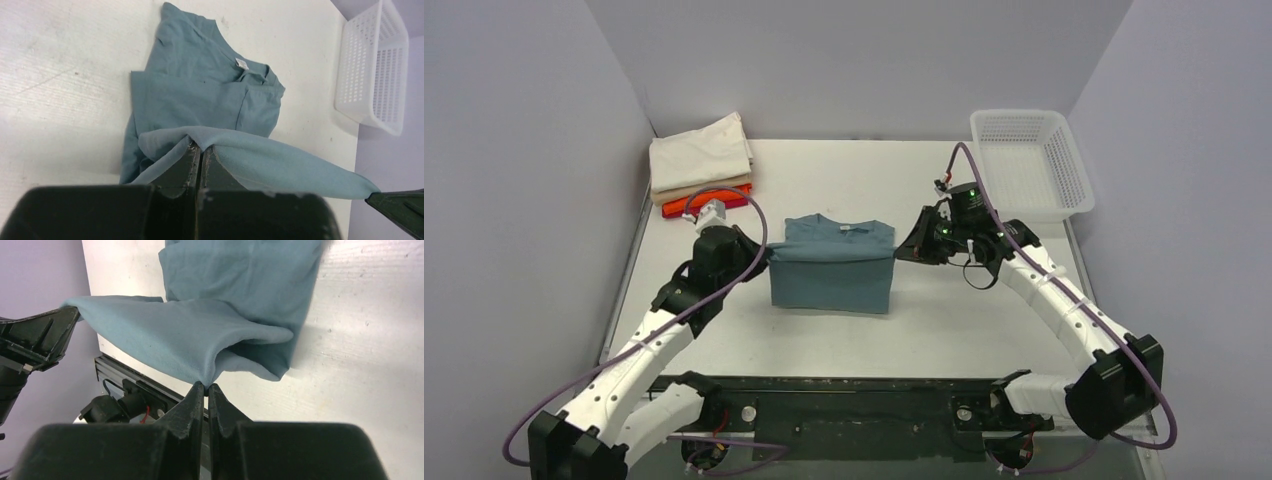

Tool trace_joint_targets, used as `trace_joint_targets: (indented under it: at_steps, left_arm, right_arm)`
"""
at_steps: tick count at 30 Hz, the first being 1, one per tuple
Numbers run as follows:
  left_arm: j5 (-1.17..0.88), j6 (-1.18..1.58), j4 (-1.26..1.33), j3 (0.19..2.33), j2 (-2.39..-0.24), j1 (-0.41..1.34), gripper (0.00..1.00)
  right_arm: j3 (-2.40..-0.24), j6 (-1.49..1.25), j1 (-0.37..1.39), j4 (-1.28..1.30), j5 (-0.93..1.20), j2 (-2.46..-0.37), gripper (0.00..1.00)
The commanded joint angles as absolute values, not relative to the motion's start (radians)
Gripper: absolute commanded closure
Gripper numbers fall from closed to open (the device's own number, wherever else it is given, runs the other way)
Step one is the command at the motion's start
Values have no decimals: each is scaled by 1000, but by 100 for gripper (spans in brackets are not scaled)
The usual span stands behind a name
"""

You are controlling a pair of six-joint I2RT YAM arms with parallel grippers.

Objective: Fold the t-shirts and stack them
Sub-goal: Fold the long partially folded tshirt into a neat square

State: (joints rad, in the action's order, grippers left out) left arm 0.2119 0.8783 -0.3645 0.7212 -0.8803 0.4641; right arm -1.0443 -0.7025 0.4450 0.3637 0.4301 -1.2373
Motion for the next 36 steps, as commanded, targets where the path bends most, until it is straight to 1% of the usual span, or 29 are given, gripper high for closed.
trace_joint_targets:
  at_steps: [1, 15, 22, 25, 26, 27, 28, 29, 30, 31, 32, 34, 36]
  left_arm:
    - [127, 826, -173, 783, -974, 340, 100]
    - [-11, 755, 9, 954, -1400, 238, 100]
    - [-55, 725, 16, 1059, -1627, 219, 100]
    - [-61, 704, 7, 1126, -1707, 214, 100]
    - [-65, 700, -44, 1170, -1749, 213, 93]
    - [-65, 701, -74, 1196, -1784, 209, 86]
    - [-65, 701, -135, 1238, -1795, 207, 66]
    - [-65, 700, -154, 1253, -1804, 207, 49]
    - [-64, 691, -167, 1266, -1802, 206, 25]
    - [-71, 686, -167, 1268, -1791, 207, 18]
    - [-74, 679, -166, 1270, -1781, 208, 17]
    - [-93, 675, -166, 1262, -1746, 212, 16]
    - [-136, 673, -140, 1230, -1705, 225, 16]
  right_arm:
    - [-1130, -662, 392, 358, 439, -1320, 100]
    - [-1309, -655, 295, 313, 474, -1637, 100]
    - [-1413, -659, 273, 285, 472, -1816, 100]
    - [-1455, -664, 265, 270, 416, -1896, 100]
    - [-1480, -667, 263, 266, 408, -1913, 100]
    - [-1506, -670, 256, 267, 409, -1943, 96]
    - [-1518, -673, 250, 267, 412, -1955, 76]
    - [-1541, -671, 248, 269, 416, -1971, 65]
    - [-1550, -669, 246, 277, 412, -1973, 45]
    - [-1568, -656, 246, 287, 395, -1966, 36]
    - [-1573, -647, 248, 310, 384, -1956, 23]
    - [-1556, -631, 255, 323, 351, -1908, 17]
    - [-1502, -629, 264, 303, 344, -1822, 15]
